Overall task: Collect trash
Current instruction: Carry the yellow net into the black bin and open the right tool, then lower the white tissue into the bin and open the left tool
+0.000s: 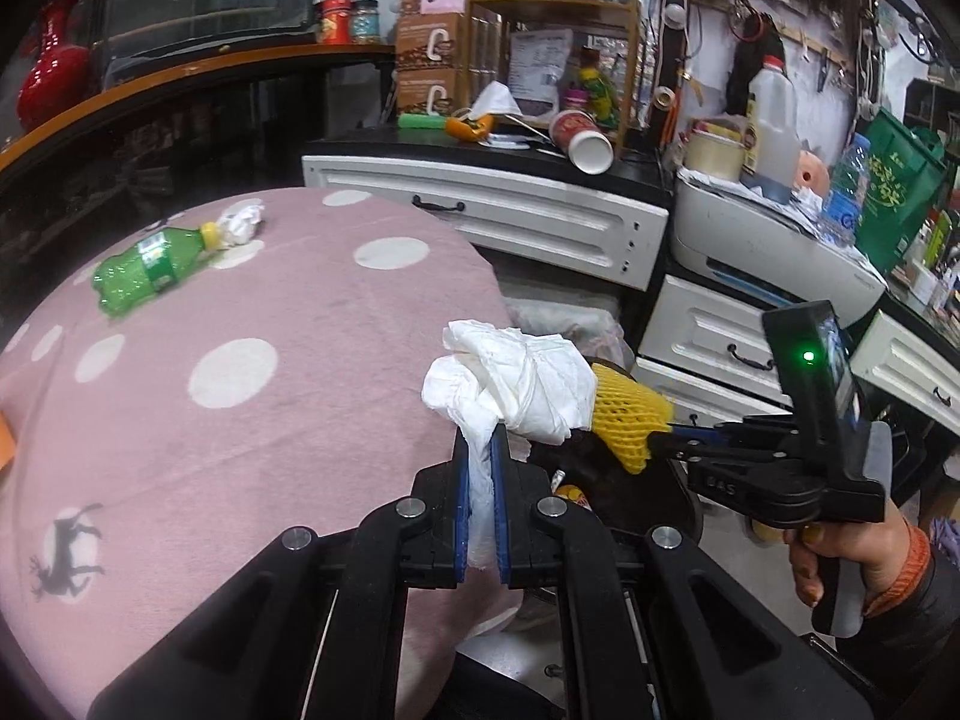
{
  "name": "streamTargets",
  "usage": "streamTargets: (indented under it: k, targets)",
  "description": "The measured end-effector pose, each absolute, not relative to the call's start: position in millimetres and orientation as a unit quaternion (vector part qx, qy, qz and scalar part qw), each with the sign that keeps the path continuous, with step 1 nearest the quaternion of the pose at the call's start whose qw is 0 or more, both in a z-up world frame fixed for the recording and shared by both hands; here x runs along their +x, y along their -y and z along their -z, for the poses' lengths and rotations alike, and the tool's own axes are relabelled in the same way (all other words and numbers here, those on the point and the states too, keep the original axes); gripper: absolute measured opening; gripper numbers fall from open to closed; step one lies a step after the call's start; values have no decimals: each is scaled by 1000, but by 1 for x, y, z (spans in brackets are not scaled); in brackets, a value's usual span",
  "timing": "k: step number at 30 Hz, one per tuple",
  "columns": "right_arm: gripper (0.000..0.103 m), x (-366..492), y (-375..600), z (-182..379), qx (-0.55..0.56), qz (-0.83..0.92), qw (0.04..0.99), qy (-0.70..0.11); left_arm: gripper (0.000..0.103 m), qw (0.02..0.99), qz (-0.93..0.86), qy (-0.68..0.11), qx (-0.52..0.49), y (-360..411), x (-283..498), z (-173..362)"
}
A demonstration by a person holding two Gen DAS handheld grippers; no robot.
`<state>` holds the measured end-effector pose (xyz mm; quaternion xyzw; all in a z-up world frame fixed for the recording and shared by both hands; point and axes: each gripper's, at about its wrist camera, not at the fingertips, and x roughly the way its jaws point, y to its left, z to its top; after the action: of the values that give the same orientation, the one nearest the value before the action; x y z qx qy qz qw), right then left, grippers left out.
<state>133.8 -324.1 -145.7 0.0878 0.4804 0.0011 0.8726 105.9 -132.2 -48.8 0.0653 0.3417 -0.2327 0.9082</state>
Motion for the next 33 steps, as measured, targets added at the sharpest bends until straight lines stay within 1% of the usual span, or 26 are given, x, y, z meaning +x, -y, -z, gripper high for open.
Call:
streamTargets:
  k: [5, 7, 8, 9, 10, 11, 12, 20, 28, 33]
  targets:
    - [12, 140, 335, 165, 105, 13, 865, -491, 7, 898, 248, -355, 76, 151, 106, 61]
    - [17, 142, 338, 173, 116, 13, 858, -500, 7, 896, 251, -357, 84, 159, 105, 66]
    - [23, 143, 339, 177, 120, 13, 854, -506, 7, 894, 253, -359, 88, 163, 105, 68]
    - [41, 143, 340, 182, 124, 14, 850, -512, 7, 892, 256, -361, 92, 167, 105, 70]
    - [47, 142, 341, 185, 128, 18, 849, -513, 7, 890, 258, -363, 96, 171, 104, 72]
    - [60, 140, 343, 185, 129, 23, 850, -510, 7, 889, 259, -364, 99, 174, 104, 73]
    - [65, 138, 344, 185, 129, 27, 852, -507, 7, 888, 261, -365, 103, 177, 104, 75]
    - [75, 129, 377, 167, 154, 69, 859, -483, 7, 877, 270, -378, 125, 193, 104, 89]
    - [77, 118, 395, 140, 168, 96, 872, -450, 7, 864, 273, -400, 140, 213, 116, 105]
    - [81, 115, 393, 127, 161, 95, 881, -435, 7, 855, 275, -413, 155, 228, 123, 117]
